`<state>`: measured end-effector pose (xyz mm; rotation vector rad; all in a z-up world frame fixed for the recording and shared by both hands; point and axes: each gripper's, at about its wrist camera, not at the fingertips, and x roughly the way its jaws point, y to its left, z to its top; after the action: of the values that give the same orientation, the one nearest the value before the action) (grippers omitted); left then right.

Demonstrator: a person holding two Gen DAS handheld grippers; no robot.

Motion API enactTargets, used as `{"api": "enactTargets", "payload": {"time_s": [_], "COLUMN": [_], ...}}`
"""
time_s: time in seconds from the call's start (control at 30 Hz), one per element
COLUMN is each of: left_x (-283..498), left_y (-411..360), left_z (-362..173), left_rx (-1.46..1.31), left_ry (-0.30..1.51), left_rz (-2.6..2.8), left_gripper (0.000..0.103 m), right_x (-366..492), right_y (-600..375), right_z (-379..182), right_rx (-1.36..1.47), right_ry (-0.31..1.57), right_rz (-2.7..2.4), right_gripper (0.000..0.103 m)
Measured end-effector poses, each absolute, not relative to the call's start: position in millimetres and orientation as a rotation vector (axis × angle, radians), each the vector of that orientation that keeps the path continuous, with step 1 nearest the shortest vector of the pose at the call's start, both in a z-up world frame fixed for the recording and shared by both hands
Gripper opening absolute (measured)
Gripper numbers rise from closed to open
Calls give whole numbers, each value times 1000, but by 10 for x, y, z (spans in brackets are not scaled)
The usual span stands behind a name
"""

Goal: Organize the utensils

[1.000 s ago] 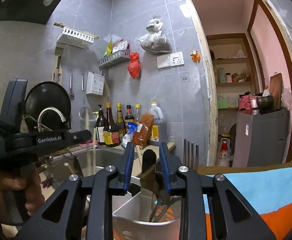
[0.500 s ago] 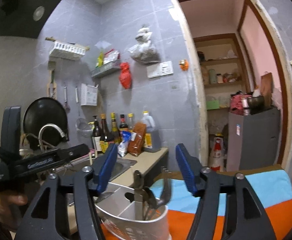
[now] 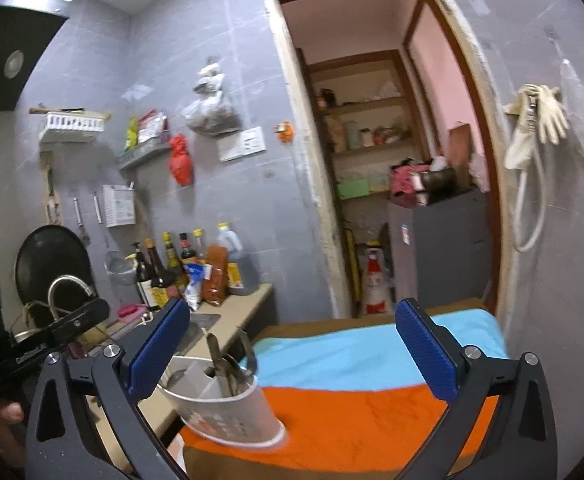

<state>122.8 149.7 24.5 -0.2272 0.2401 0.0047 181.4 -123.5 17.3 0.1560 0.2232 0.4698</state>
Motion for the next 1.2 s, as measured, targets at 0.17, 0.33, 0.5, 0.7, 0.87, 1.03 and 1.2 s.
{"api": "enactTargets", "payload": {"time_s": [0.17,0.33,0.5,0.7,0.87,1.03,1.2], "left_x": [1022,743,422,154,-38,-141,-191], "left_y": [1218,975,772,624,546,520,491], "left_z": [292,274,245,155,101,19,-57], "left_rx": [-165,-144,-135,-120,-99,-101,-99], "left_ry": [248,268,308,375,385,395,407], "left_rz": [-17,-44,-33,4,13,8,-13], "left_gripper": [98,98,98,98,98,98,98], "right_x": [1637,1388,1027,680,402,203,181], "right_y": [-1514,-1761,-1998,-2209,-2307,-2364,-2360], "right_z": [259,306,299,134,-8,-64,-57], "right_rx": [149,111,89,88,78,73,60], "right_ry": [268,317,334,404,458,467,452], "right_rz": [425,398,364,319,317,289,278], "right_gripper": [103,103,103,103,103,103,103]}}
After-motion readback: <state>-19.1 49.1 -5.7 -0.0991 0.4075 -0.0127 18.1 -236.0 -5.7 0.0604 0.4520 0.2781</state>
